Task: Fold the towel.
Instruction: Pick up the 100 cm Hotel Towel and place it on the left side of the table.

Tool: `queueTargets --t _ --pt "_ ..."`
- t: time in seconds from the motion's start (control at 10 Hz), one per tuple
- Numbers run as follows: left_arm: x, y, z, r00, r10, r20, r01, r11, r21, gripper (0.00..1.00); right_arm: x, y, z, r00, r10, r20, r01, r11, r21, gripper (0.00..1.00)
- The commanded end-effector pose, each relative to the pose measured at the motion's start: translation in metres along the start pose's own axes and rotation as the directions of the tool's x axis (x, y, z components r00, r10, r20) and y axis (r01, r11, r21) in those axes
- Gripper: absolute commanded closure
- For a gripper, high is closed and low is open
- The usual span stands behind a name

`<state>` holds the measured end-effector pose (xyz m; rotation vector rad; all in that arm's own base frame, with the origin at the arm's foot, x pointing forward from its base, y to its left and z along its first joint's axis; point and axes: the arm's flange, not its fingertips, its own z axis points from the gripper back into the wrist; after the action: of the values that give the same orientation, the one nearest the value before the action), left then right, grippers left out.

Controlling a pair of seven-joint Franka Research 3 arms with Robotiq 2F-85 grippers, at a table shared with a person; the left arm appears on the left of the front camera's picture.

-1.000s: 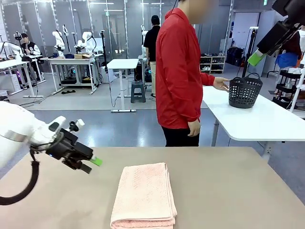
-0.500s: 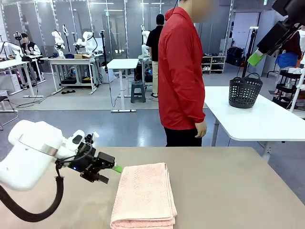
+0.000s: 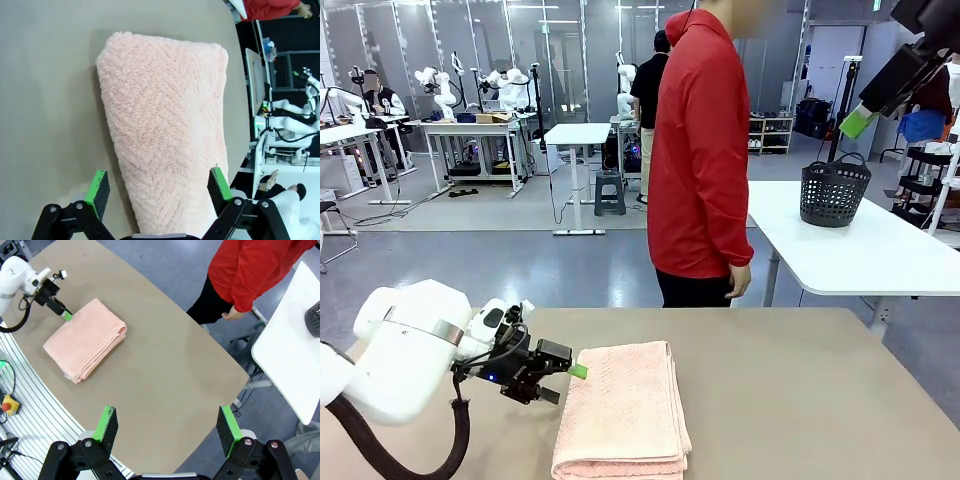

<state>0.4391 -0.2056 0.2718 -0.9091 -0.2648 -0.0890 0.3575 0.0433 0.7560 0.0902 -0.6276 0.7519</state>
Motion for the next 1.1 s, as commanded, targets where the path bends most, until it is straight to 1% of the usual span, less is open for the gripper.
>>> queueTargets --t 0.0,0.2,0.4,0.6,0.7,0.8,0.9,1.0 --pt "-0.010 0.006 -0.010 1.000 0.000 0.001 0.000 0.998 -0.066 0.00 -0.001 0.000 0.001 1.000 0.004 -0.003 -0.004 1.000 0.001 0.00" --pt "-0.019 0.010 -0.010 1.000 0.013 -0.011 -0.014 0.992 -0.128 0.00 -0.001 0.000 0.001 1.000 0.004 -0.003 -0.004 1.000 0.001 0.00" --pt "-0.024 0.012 -0.011 1.000 0.028 -0.009 -0.029 0.990 -0.141 0.00 -0.001 0.000 0.001 1.000 0.004 -0.003 -0.004 1.000 0.001 0.00" --pt "-0.025 0.011 -0.018 0.999 0.027 -0.030 -0.031 0.988 -0.153 0.00 -0.001 0.000 0.001 1.000 0.004 -0.003 -0.004 1.000 0.001 0.00" --pt "-0.024 0.008 -0.018 0.999 0.012 -0.044 -0.020 0.984 -0.176 0.00 -0.001 0.000 0.001 1.000 0.004 -0.003 -0.004 1.000 0.001 0.00" --pt "-0.023 0.007 -0.020 1.000 0.011 -0.029 -0.016 0.985 -0.169 0.43 -0.001 0.000 0.001 1.000 0.004 -0.003 -0.004 1.000 0.001 0.00" --pt "-0.022 0.008 -0.021 0.999 0.025 -0.037 -0.031 0.984 -0.178 0.60 -0.001 0.000 0.001 1.000 0.004 -0.003 -0.004 1.000 0.001 0.00" --pt "-0.020 0.008 -0.022 0.999 0.024 -0.043 -0.032 0.983 -0.179 1.00 -0.001 0.000 0.001 1.000 0.004 -0.003 -0.004 1.000 0.001 0.00"
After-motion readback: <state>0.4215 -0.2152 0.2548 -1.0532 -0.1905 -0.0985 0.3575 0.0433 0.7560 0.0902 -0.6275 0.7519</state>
